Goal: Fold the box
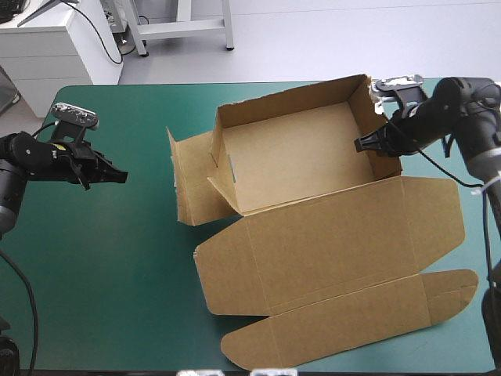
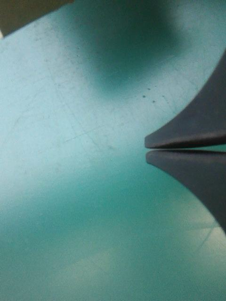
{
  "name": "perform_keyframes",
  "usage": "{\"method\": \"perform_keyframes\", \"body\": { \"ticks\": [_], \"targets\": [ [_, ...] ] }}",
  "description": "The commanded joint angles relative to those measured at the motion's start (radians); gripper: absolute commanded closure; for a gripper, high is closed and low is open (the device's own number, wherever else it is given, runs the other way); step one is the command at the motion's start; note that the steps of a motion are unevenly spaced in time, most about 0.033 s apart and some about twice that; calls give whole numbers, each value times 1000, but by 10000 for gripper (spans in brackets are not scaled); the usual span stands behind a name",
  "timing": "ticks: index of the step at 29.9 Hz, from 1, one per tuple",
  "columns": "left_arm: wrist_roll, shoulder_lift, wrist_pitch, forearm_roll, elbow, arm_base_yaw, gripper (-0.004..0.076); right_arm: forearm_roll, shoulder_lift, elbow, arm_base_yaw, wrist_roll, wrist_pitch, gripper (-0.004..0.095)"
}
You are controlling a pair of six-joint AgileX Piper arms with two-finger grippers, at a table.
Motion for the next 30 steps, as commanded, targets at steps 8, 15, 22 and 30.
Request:
{"method": "perform_keyframes", "body": {
  "ticks": [8, 15, 22, 30],
  "targets": [
    [-7, 40, -166, -104, -24, 45, 731, 59, -132, -29, -25, -38, 0, 929],
    [-1, 158, -115, -290, -24, 50, 731, 248, -134, -29, -25, -90, -2, 929],
    [61, 239, -11, -604, -24, 8, 731, 315, -126, -29, -25, -119, -127, 929],
    [105, 186, 124, -948, -24, -51, 731, 311, -71, -29, -25, -119, -172, 927]
  ]
}}
